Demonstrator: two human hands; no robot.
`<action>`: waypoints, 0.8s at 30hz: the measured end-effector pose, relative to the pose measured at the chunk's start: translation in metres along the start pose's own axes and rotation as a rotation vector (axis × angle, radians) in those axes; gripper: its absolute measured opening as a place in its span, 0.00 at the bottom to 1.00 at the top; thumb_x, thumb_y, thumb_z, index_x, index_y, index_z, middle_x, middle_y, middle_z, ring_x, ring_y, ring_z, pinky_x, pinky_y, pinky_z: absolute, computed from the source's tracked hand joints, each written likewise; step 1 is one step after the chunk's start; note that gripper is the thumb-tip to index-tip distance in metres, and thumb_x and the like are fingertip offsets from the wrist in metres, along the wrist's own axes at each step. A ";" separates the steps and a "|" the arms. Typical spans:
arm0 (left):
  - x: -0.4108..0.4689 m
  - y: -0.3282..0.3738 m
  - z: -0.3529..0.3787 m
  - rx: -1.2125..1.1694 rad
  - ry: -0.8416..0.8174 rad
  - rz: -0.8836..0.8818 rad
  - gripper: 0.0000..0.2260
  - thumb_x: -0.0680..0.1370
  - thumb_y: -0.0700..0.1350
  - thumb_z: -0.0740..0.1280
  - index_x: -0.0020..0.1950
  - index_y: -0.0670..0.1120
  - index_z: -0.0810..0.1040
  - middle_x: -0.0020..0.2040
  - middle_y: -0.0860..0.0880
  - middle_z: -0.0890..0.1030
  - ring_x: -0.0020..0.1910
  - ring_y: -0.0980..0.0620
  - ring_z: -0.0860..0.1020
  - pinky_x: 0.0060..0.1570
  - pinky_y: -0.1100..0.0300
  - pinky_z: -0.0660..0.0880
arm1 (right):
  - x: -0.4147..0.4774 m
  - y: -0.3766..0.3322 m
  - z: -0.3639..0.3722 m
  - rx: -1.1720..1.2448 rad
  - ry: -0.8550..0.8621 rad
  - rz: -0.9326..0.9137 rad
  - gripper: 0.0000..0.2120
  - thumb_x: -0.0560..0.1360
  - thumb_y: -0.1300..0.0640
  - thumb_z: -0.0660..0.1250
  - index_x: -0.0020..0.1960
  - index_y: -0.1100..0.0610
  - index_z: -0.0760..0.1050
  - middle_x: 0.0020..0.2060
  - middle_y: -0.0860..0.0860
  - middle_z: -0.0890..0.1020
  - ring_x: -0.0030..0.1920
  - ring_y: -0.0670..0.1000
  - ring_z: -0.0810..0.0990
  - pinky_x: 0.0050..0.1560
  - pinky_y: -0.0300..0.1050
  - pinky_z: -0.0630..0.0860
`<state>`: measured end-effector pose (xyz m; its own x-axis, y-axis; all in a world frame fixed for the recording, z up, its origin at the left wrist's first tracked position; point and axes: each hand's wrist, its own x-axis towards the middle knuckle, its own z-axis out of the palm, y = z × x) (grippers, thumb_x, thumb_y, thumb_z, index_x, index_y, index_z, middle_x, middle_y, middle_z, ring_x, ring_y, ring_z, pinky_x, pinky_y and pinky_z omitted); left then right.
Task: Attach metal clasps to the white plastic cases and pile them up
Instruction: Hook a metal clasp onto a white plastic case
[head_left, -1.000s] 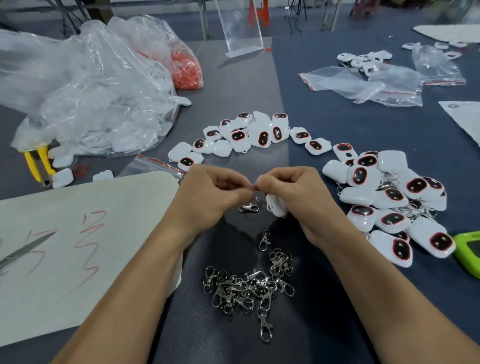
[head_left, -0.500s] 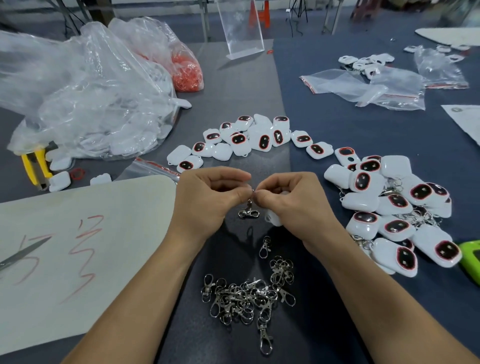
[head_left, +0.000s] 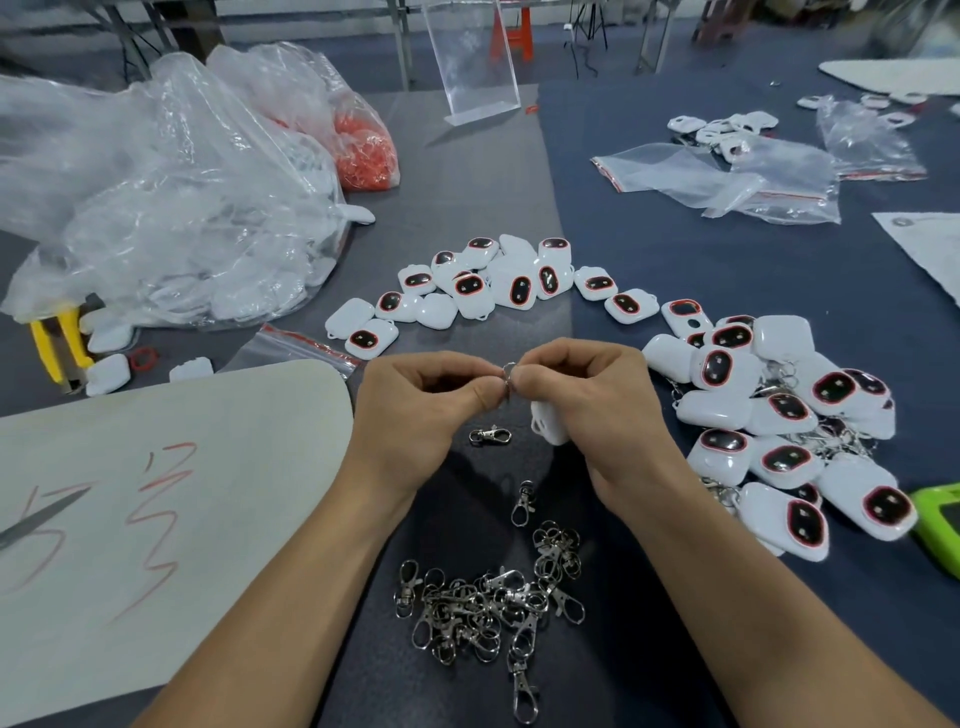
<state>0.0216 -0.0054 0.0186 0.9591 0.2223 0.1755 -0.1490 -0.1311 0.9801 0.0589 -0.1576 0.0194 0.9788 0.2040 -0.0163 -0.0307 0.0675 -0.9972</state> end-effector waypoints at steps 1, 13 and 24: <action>0.000 0.000 0.000 0.003 -0.001 0.009 0.15 0.71 0.32 0.76 0.38 0.53 0.88 0.36 0.50 0.87 0.36 0.57 0.84 0.40 0.67 0.78 | 0.000 0.001 0.000 -0.030 -0.003 -0.010 0.11 0.71 0.69 0.72 0.33 0.57 0.83 0.28 0.59 0.78 0.26 0.49 0.74 0.28 0.42 0.72; -0.004 0.002 0.000 0.310 0.052 0.151 0.08 0.69 0.36 0.76 0.39 0.49 0.87 0.34 0.55 0.84 0.34 0.60 0.79 0.38 0.69 0.73 | -0.001 0.005 -0.001 -0.332 0.045 -0.162 0.09 0.70 0.62 0.76 0.38 0.49 0.86 0.29 0.47 0.84 0.30 0.45 0.81 0.32 0.40 0.76; 0.000 -0.001 -0.007 0.239 -0.043 0.080 0.05 0.65 0.45 0.73 0.37 0.55 0.86 0.31 0.44 0.83 0.30 0.53 0.73 0.32 0.58 0.69 | -0.002 0.005 -0.003 -0.367 0.005 -0.209 0.13 0.72 0.64 0.76 0.37 0.46 0.86 0.32 0.45 0.86 0.35 0.51 0.85 0.37 0.41 0.81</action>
<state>0.0201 0.0015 0.0181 0.9567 0.1611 0.2426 -0.1687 -0.3725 0.9126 0.0576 -0.1611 0.0147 0.9574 0.2183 0.1891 0.2414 -0.2458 -0.9388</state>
